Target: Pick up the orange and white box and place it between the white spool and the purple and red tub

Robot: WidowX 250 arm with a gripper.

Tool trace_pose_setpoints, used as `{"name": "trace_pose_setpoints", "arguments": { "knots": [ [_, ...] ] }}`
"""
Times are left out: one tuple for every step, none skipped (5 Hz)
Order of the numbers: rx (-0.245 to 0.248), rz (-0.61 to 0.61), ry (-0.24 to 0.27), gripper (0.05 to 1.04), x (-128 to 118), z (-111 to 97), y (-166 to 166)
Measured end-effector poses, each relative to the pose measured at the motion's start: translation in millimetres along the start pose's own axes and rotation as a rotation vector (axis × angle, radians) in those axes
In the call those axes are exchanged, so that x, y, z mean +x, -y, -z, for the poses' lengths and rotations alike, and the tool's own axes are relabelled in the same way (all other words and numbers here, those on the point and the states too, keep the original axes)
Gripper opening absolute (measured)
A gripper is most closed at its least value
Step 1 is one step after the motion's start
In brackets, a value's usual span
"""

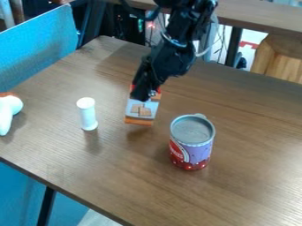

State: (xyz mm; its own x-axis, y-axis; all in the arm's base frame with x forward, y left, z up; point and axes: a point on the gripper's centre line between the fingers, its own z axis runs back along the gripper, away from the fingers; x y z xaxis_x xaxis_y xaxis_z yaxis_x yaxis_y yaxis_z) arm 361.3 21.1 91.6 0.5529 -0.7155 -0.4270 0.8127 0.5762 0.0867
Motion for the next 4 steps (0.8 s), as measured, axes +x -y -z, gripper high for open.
{"name": "trace_pose_setpoints", "arguments": {
  "knots": [
    [-0.019,0.036,0.043,0.374,5,-9,-1],
    [-0.052,0.074,0.09,0.374,8,-16,-1],
    [-0.075,0.067,0.108,0.374,2,-15,-5],
    [-0.092,0.066,0.084,0.374,5,-2,-7]
  ]
}}
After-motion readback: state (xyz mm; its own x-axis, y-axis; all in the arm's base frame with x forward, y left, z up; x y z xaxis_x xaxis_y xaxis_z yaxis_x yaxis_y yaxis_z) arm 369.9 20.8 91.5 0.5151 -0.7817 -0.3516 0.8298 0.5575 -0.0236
